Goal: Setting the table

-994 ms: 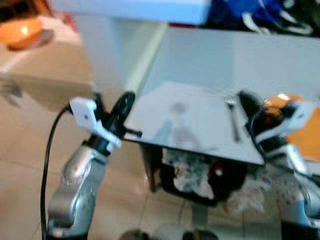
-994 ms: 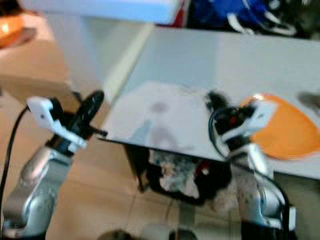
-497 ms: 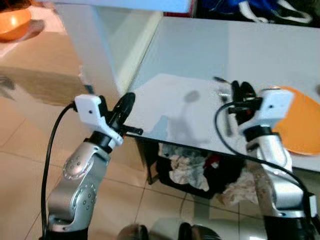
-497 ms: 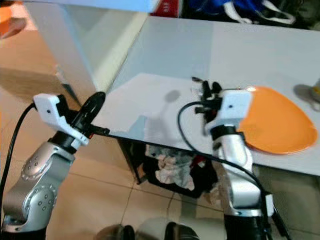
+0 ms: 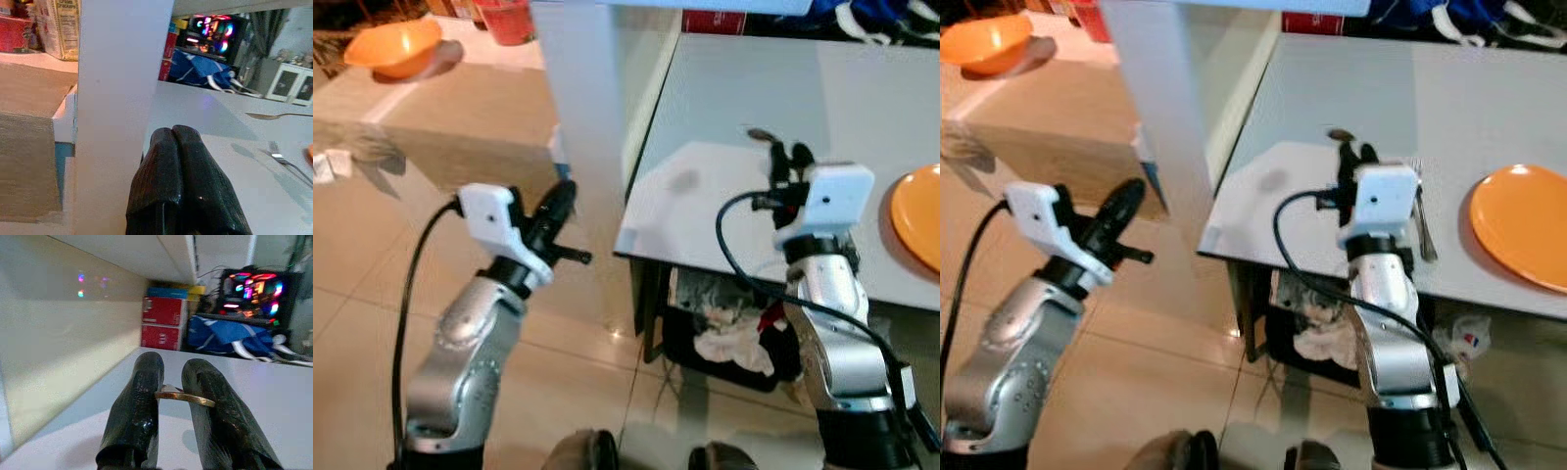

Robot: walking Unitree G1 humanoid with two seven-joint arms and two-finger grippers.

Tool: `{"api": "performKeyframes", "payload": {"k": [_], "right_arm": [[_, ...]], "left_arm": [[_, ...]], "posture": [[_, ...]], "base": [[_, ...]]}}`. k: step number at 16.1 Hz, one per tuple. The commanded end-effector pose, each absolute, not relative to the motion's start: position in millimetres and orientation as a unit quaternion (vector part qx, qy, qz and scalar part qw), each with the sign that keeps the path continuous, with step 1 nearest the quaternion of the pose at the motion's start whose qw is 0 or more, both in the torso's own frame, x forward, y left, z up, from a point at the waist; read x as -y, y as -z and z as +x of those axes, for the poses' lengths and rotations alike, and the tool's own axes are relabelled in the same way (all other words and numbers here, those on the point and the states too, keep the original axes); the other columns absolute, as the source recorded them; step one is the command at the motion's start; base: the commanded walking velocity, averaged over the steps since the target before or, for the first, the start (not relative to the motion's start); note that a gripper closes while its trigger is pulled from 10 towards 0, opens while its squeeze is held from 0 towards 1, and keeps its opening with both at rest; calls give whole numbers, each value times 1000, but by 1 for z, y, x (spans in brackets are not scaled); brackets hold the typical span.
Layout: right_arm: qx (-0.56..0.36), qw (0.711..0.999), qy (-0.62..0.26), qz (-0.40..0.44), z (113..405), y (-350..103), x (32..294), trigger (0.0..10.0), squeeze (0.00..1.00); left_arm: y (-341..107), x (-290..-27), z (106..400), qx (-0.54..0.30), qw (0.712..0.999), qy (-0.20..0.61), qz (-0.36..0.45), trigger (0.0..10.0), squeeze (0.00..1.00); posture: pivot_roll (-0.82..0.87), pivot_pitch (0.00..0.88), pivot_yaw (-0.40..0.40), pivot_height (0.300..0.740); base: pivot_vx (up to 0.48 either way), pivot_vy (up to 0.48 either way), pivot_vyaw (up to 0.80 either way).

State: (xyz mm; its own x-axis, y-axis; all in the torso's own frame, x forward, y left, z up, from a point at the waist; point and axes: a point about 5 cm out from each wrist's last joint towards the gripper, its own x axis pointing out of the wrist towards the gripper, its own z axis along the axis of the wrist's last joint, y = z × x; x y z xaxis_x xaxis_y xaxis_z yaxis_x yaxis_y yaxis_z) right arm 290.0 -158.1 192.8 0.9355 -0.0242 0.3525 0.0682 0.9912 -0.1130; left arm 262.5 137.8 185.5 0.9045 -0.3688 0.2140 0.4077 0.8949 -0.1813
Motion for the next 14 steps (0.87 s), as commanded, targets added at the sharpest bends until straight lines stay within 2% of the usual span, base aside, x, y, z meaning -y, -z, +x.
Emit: {"api": "performKeyframes", "payload": {"k": [1,5,10,14], "right_arm": [[172,982,36,-73,289,-182,161,10000,0],[146,984,56,-88,292,-164,168,10000,0],[190,978,-11,-83,304,-181,150,10000,0],[205,974,-76,-66,318,-192,134,10000,0]], "left_arm": [[-185,-137,260,88,969,207,-99,10000,0],[-185,-133,252,84,966,228,-88,10000,0],[-181,-132,245,74,967,226,-92,10000,0],[-183,-133,241,81,968,219,-90,10000,0]], "posture": [[-87,127,72,740],[-63,160,92,740],[-67,198,98,740],[-67,213,90,740]], "base": [[0,0,0],[0,0,0],[0,0,-800],[0,0,0]]}}
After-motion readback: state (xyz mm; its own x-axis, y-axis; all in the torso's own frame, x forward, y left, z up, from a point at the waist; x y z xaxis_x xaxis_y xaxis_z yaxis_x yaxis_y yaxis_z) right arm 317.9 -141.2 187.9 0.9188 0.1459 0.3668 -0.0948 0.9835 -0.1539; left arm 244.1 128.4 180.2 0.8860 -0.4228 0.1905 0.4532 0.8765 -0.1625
